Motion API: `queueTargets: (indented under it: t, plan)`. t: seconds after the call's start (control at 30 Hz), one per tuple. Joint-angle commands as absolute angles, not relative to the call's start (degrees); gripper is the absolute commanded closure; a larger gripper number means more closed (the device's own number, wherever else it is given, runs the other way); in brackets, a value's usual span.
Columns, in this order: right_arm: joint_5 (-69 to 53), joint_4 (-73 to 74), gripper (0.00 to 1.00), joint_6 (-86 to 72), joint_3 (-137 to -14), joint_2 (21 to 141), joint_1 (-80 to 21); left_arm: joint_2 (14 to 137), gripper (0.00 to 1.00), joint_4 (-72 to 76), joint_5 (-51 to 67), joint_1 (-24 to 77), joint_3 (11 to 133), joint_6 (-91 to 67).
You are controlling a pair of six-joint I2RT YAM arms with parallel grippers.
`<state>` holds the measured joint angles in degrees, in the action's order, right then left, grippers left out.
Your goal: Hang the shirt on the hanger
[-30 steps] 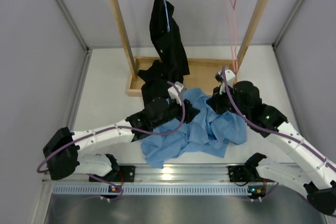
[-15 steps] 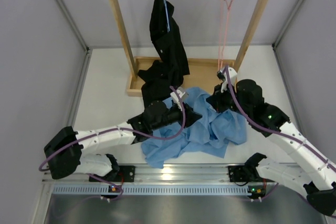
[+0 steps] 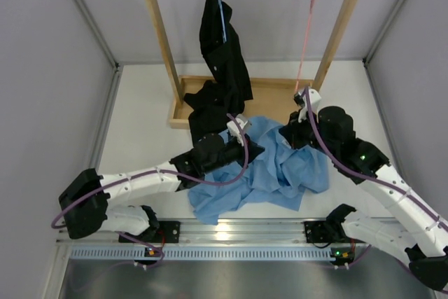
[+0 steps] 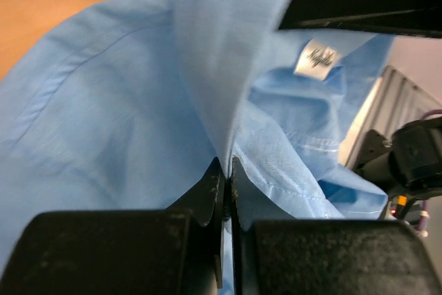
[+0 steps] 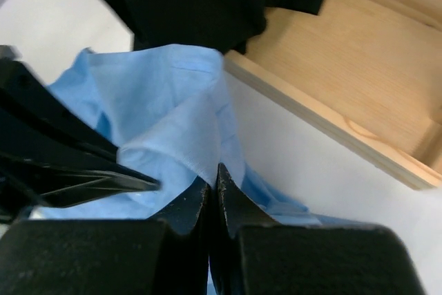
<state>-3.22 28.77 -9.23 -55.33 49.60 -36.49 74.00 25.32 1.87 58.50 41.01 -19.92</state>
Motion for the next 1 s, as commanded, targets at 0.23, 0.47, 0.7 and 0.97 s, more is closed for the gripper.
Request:
queueTargets:
  t: [0.23, 0.47, 0.7, 0.97]
  plan:
    - [3.8, 28.9, 0.65, -8.1, -60.6, 48.4, -35.5, 72.2, 1.00, -17.7, -12.2, 58.6, 61.7, -26.8]
    - [9.8, 30.5, 0.23, -9.1, -65.0, 44.3, -35.5, 73.0, 1.00, -19.9, -9.0, 58.6, 65.9, -29.0]
    - [25.5, 31.8, 0.21, -12.5, -75.4, 51.9, -35.4, 73.3, 1.00, -19.3, -6.4, 58.5, 65.0, -31.3]
    - [29.3, 30.2, 0.24, -14.0, -88.1, 63.3, -35.1, 74.3, 1.00, -16.4, -3.3, 58.8, 61.5, -32.6]
